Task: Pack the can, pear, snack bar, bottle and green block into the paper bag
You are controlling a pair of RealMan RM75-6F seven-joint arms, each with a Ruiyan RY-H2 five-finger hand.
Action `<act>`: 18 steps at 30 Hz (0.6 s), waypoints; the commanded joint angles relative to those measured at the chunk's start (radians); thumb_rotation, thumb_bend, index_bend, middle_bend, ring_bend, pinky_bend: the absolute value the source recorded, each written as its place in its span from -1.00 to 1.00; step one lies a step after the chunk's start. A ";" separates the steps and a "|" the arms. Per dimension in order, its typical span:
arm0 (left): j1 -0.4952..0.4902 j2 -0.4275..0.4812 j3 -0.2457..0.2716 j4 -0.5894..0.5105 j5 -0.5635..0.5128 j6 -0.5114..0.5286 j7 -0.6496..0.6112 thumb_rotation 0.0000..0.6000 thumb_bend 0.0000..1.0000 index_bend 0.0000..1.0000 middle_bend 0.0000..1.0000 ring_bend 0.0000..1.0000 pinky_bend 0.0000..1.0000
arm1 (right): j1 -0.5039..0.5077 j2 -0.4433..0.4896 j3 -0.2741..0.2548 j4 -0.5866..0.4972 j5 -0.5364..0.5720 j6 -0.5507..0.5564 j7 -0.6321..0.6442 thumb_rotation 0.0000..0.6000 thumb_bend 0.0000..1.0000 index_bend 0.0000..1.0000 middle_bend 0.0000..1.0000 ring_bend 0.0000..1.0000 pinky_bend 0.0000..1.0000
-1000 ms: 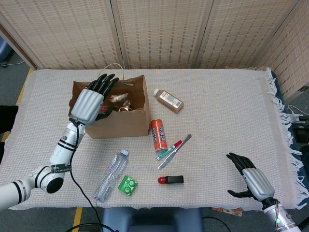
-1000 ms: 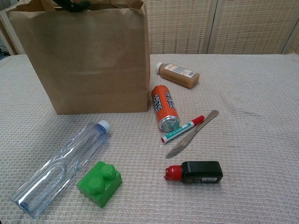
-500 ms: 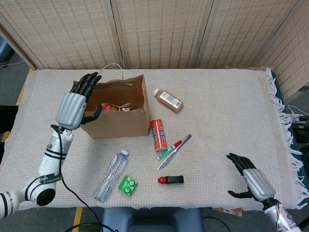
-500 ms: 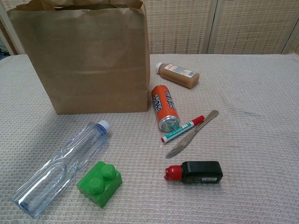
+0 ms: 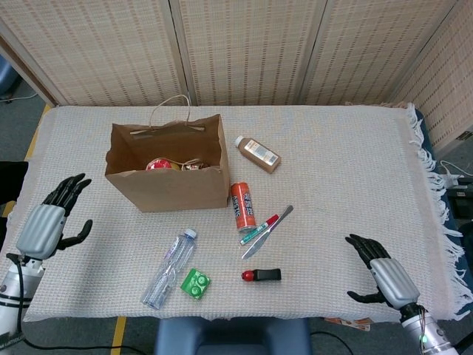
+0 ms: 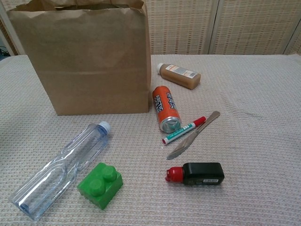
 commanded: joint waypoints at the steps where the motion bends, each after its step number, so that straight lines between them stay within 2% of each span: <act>1: 0.048 0.021 0.081 0.006 0.086 0.006 -0.006 1.00 -0.24 -0.97 -1.00 -1.00 -0.66 | 0.002 -0.005 0.000 0.001 0.003 -0.005 -0.009 1.00 -0.91 -1.00 -1.00 -1.00 -1.00; 4: 0.041 0.010 0.141 0.105 0.226 -0.013 0.011 1.00 -0.27 -0.99 -1.00 -1.00 -0.67 | 0.003 -0.008 0.000 0.001 0.005 -0.008 -0.018 1.00 -0.91 -1.00 -1.00 -1.00 -1.00; 8: 0.021 -0.061 0.200 0.311 0.439 0.024 0.052 1.00 -0.28 -1.00 -1.00 -1.00 -0.69 | 0.003 -0.010 -0.001 0.001 0.005 -0.009 -0.018 1.00 -0.91 -1.00 -1.00 -1.00 -1.00; 10: 0.010 -0.087 0.209 0.381 0.496 0.042 0.070 1.00 -0.28 -1.00 -1.00 -1.00 -0.70 | 0.003 -0.010 -0.001 0.001 0.005 -0.009 -0.017 1.00 -0.91 -1.00 -1.00 -1.00 -1.00; 13: 0.002 -0.104 0.213 0.426 0.530 0.055 0.080 1.00 -0.28 -1.00 -1.00 -1.00 -0.71 | 0.003 -0.010 -0.002 0.001 0.005 -0.010 -0.017 1.00 -0.91 -1.00 -1.00 -1.00 -1.00; 15: -0.036 -0.129 0.222 0.518 0.613 0.056 0.129 1.00 -0.28 -1.00 -1.00 -1.00 -0.72 | 0.003 -0.010 -0.003 0.001 0.004 -0.010 -0.016 1.00 -0.91 -1.00 -1.00 -1.00 -1.00; 16: -0.084 -0.138 0.219 0.575 0.698 0.049 0.209 1.00 -0.28 -1.00 -1.00 -1.00 -0.73 | 0.003 -0.010 -0.003 0.001 0.003 -0.009 -0.015 1.00 -0.91 -1.00 -1.00 -1.00 -1.00; 18: -0.144 -0.154 0.223 0.631 0.771 0.033 0.245 1.00 -0.28 -1.00 -1.00 -1.00 -0.75 | 0.003 -0.009 -0.004 0.000 0.001 -0.008 -0.013 1.00 -0.91 -1.00 -1.00 -1.00 -1.00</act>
